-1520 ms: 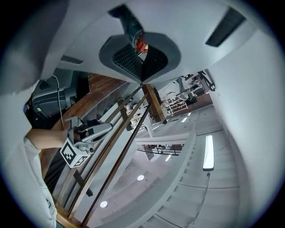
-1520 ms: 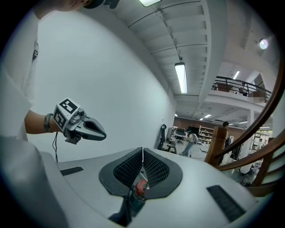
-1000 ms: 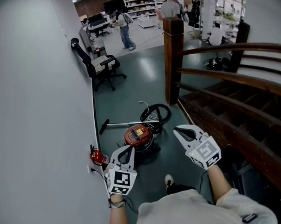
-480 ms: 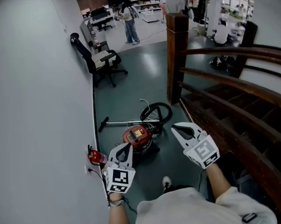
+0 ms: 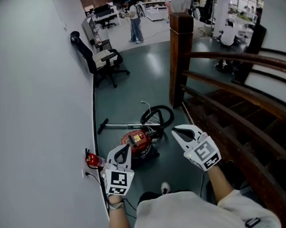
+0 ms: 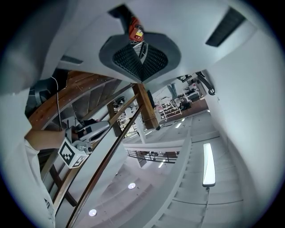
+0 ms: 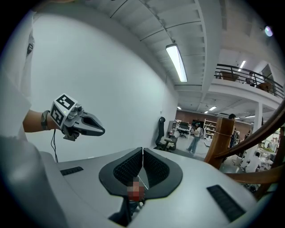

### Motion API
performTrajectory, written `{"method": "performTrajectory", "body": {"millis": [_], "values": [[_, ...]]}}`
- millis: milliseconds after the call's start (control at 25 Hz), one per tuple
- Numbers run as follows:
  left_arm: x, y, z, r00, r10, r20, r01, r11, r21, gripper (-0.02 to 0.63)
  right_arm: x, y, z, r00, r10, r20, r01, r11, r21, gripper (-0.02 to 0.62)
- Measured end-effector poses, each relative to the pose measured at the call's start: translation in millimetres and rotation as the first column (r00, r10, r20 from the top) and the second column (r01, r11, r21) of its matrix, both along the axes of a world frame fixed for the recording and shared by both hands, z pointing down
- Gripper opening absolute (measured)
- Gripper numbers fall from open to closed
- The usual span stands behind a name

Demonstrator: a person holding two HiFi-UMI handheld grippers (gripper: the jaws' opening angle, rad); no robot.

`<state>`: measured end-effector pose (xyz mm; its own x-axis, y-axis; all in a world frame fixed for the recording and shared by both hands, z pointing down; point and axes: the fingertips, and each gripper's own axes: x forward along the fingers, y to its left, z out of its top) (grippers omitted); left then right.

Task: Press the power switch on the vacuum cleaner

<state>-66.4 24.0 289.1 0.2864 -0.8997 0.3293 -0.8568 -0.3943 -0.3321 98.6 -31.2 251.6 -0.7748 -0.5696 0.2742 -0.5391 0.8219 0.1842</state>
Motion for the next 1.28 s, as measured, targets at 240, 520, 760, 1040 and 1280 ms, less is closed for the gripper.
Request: {"method": "performTrajectory", "body": {"millis": [240, 520, 760, 1040, 1280], "values": [[-1, -17, 1, 1.0, -0.01, 0.009, 0.01, 1.0, -0.001, -0.002, 0, -12, -1, 1.0, -0.01, 0.008, 0.01, 1.0, 0.002, 0.029], [-3, -37, 4, 1.0, -0.001, 0.007, 0.001, 1.0, -0.004, -0.002, -2, -28, 8, 0.999, -0.023, -0.023, 0.023, 1.0, 0.014, 0.029], [-11, -63, 10, 1.0, 0.025, 0.007, -0.025, 1.0, -0.013, -0.002, -13, -50, 15, 0.999, -0.023, -0.046, 0.024, 0.999, 0.024, 0.029], [-32, -96, 26, 0.998, 0.059, 0.021, -0.058, 0.997, -0.051, -0.002, -42, -76, 36, 0.975, -0.049, -0.216, 0.081, 0.987, 0.138, 0.03], [-41, -126, 56, 0.992, 0.121, 0.025, -0.118, 0.988, -0.094, -0.002, -60, -102, 62, 0.968, -0.068, -0.241, 0.095, 0.99, 0.101, 0.029]]}}
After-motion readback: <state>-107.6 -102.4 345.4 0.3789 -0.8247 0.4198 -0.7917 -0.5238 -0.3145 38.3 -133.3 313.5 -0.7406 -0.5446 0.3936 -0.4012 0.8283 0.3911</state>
